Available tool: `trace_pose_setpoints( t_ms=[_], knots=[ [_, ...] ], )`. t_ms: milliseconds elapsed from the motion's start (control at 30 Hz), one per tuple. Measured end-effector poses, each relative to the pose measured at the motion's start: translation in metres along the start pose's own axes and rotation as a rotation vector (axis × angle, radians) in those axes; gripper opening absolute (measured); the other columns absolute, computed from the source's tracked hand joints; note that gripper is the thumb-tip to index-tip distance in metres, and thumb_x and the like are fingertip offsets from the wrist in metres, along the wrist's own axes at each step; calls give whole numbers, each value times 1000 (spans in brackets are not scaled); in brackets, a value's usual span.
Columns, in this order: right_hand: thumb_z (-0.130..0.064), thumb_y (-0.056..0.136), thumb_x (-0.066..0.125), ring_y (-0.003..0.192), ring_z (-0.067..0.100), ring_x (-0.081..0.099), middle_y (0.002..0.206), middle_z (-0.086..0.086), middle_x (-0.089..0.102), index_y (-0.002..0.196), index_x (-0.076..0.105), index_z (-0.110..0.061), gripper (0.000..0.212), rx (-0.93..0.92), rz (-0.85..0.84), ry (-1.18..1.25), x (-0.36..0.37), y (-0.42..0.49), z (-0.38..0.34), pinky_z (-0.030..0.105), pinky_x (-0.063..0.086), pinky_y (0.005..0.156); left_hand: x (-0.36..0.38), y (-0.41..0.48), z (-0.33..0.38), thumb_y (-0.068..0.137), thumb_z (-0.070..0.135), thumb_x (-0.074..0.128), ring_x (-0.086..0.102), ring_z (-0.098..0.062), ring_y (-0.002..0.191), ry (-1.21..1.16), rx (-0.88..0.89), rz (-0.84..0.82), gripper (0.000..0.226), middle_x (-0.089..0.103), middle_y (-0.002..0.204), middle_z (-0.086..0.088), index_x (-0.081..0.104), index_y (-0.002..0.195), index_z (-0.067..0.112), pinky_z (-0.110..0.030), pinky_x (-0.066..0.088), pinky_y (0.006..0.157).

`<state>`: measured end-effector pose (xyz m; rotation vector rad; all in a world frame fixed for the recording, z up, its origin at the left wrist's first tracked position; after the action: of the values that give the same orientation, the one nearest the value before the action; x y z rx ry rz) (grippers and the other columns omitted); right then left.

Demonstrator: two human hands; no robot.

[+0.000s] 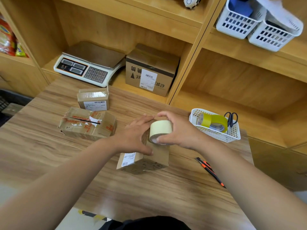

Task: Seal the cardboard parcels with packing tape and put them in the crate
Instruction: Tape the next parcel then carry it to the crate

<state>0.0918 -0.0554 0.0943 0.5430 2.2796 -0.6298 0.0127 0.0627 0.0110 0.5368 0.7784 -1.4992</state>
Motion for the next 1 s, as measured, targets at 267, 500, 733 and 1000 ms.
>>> trace_pose_setpoints(
  t_ms=[267, 500, 733, 1000],
  knots=[
    [-17, 74, 64, 101, 21, 52, 106, -9, 60, 117, 50, -31, 47, -32, 82, -221, 5, -3, 10, 33, 42, 82, -7, -12, -13, 53, 66, 66, -11, 8, 138, -50, -19, -9, 111, -2, 147, 37, 15, 148, 40, -43, 7, 119],
    [-43, 63, 60, 92, 25, 51, 86, -12, 61, 95, 55, -33, 34, -35, 79, -321, -15, -12, 24, 26, 29, 61, -9, -16, -12, 61, 51, 75, -5, 4, 139, -62, -49, -33, 100, -1, 143, 38, 21, 144, 45, -42, 9, 118],
    [-23, 78, 62, 98, 27, 46, 96, -1, 61, 108, 53, -21, 32, -13, 31, -470, -17, -24, 32, 18, 24, 57, -8, -17, -6, 66, 47, 78, -4, -2, 143, -44, -46, -39, 96, -1, 148, 35, 21, 144, 46, -43, 9, 118],
    [-31, 86, 57, 84, 22, 43, 106, 2, 64, 108, 44, -21, 28, -50, 75, -767, -16, -29, 25, 33, 14, 60, -8, -14, 2, 68, 47, 77, 1, -4, 142, -21, -38, -43, 96, -2, 143, 40, 20, 145, 46, -39, 12, 116]
  ],
)
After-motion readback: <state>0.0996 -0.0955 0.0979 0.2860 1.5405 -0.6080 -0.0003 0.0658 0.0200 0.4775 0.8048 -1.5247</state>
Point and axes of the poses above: each hand's wrist, its own y-axis towards the middle knuckle, its own x-axis out of the palm, z = x × y, the point moved 5 cm from there along y, towards the middle knuckle
